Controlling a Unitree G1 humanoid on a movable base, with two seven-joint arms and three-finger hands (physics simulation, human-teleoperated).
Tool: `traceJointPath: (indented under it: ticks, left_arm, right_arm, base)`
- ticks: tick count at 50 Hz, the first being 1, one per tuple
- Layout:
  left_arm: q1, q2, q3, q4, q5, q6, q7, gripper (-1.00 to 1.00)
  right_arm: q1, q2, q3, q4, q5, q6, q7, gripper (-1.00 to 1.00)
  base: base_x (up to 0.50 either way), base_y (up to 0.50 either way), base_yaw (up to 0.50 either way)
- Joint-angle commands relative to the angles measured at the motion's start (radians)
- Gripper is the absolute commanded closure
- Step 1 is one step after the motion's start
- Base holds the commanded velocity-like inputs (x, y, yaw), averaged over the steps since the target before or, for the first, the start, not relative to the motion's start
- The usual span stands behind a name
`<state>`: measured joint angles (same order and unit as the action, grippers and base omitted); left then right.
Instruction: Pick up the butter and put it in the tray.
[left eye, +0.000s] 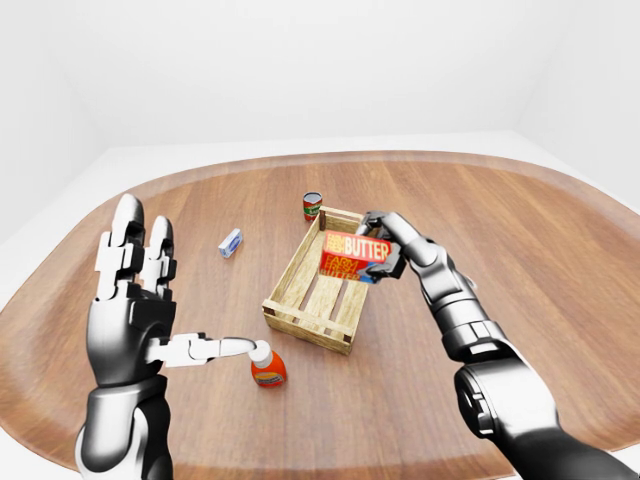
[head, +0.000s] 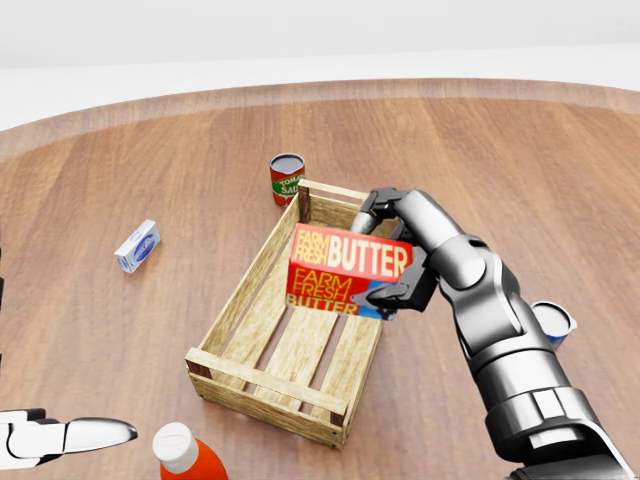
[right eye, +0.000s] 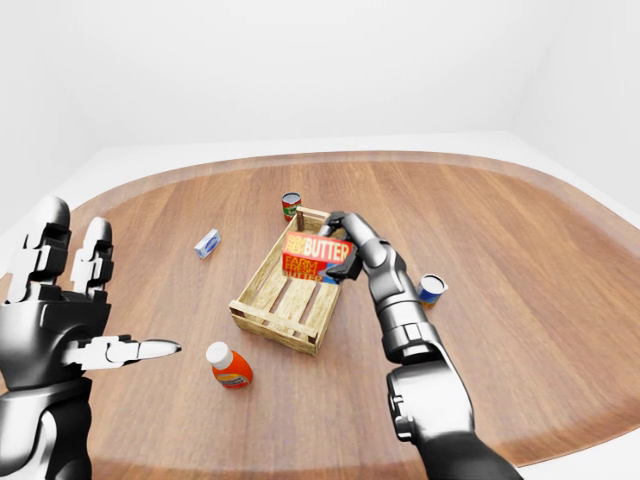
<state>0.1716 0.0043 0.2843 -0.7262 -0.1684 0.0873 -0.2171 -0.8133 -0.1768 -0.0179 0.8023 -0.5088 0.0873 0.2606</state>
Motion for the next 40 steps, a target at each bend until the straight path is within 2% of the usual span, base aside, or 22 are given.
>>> traceJointPath:
  ticks: [1, 17, 40]
  left_arm:
    - [-0.004, 0.001, 0.005, -0.004, -0.003, 0.0, 0.0, -1.0]
    - [-0.002, 0.0, -0.003, 0.005, 0.004, 0.0, -0.001, -1.0]
    - [-0.001, 0.001, 0.004, -0.003, -0.007, 0.0, -0.004, -1.0]
  right_arm:
    - [-0.102, 0.053, -0.003, 0.199, 0.095, 0.0, -0.139, 1.0]
    - [-0.188, 0.102, 0.007, 0.371, 0.132, 0.0, -0.241, 1.0]
    - [-0.183, 0.166, 0.017, 0.467, 0.055, 0.0, -0.417, 1.0]
  base:
    - [0.0, 0.0, 0.0]
    - [0.0, 0.0, 0.0]
    - [0.0, 0.0, 0.0]
